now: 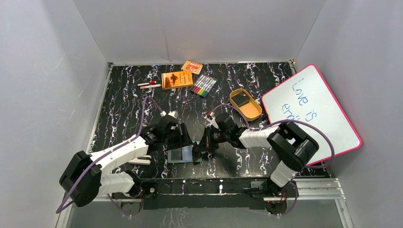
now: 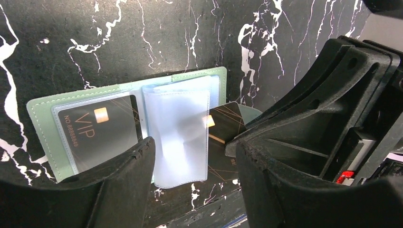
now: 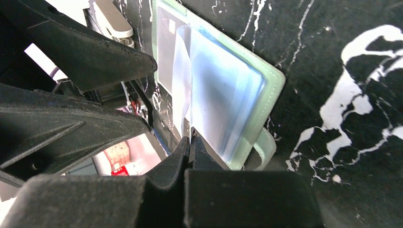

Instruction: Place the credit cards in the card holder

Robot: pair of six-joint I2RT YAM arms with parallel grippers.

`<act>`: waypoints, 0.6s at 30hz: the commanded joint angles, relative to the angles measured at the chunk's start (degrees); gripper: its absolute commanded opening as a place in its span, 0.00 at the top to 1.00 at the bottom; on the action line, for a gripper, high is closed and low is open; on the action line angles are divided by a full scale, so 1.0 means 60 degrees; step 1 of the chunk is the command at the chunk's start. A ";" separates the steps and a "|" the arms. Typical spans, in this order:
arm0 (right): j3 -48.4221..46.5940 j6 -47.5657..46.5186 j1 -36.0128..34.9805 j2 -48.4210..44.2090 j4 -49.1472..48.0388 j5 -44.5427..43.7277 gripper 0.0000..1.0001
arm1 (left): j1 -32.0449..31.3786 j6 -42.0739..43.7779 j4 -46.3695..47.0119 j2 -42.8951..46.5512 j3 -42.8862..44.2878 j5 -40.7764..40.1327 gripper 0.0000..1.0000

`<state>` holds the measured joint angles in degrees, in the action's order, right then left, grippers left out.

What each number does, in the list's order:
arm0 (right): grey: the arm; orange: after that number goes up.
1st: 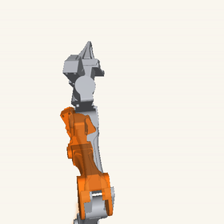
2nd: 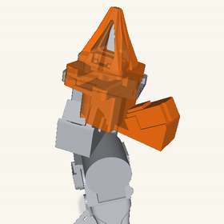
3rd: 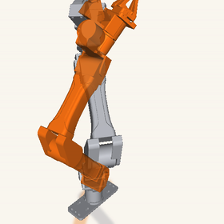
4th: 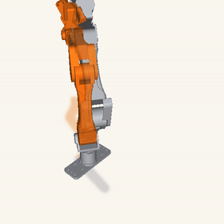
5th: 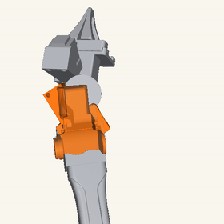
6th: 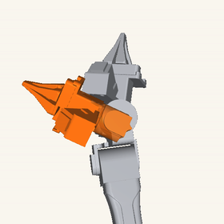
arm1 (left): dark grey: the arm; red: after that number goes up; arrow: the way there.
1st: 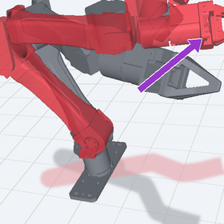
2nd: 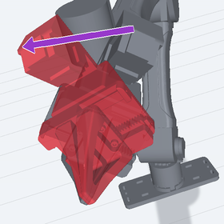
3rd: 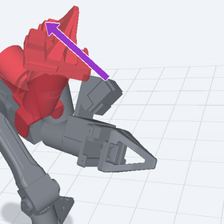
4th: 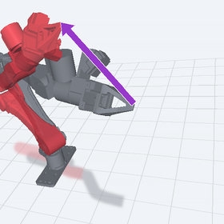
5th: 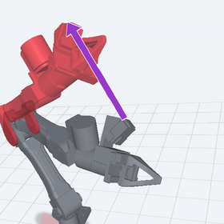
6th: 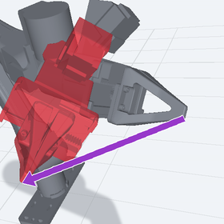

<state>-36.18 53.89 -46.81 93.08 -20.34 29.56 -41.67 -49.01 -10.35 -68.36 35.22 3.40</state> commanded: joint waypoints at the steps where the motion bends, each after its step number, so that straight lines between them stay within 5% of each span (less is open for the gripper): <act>1: -0.0476 0.0164 -0.0125 0.0186 -0.0770 0.0259 1.00 | 0.0046 0.0196 -0.1010 0.0433 0.0508 -0.0289 0.39; 9: -0.1279 0.0163 -0.0412 0.0822 -0.0844 0.0274 1.00 | 0.0047 -0.0495 -0.2847 0.2120 0.0335 -0.2393 0.42; 18: -0.2506 0.0207 -0.0871 0.2134 -0.0426 0.0031 1.00 | 0.0068 -0.0587 -0.2676 0.3442 0.0036 -0.2123 0.44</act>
<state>-47.48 54.92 -50.96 103.48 -22.59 30.35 -41.67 -52.45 -25.58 -49.06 36.03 -9.04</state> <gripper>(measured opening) 0.019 0.566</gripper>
